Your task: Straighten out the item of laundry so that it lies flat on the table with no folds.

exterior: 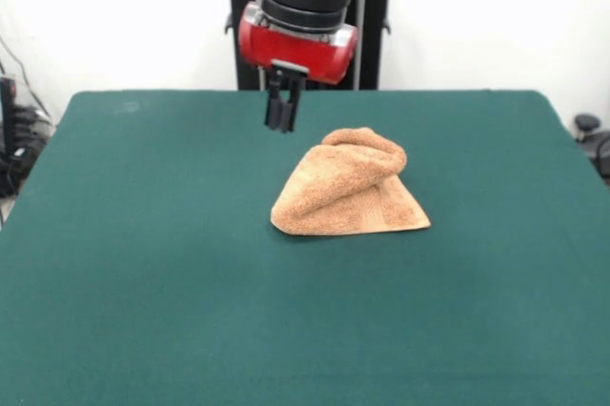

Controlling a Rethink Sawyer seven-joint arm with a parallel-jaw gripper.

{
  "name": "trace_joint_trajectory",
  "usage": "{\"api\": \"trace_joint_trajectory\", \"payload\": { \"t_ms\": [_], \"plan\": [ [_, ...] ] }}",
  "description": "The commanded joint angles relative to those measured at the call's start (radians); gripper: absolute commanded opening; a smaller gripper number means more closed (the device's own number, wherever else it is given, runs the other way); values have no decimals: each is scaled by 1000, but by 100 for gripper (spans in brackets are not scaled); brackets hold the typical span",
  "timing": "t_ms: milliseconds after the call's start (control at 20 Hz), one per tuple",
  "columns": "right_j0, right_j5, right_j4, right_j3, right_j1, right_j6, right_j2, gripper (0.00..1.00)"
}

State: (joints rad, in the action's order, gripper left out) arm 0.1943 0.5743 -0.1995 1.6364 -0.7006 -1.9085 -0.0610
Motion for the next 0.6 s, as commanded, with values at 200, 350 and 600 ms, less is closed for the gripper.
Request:
{"api": "trace_joint_trajectory", "payload": {
  "t_ms": [200, 350, 600],
  "plan": [
    [-23, 10, -82, 90, 45, 50, 121, 100],
    [-22, 7, -83, 88, 44, 55, 129, 100],
    [-40, 38, -64, 80, 43, 19, 128, 100]
  ]
}}
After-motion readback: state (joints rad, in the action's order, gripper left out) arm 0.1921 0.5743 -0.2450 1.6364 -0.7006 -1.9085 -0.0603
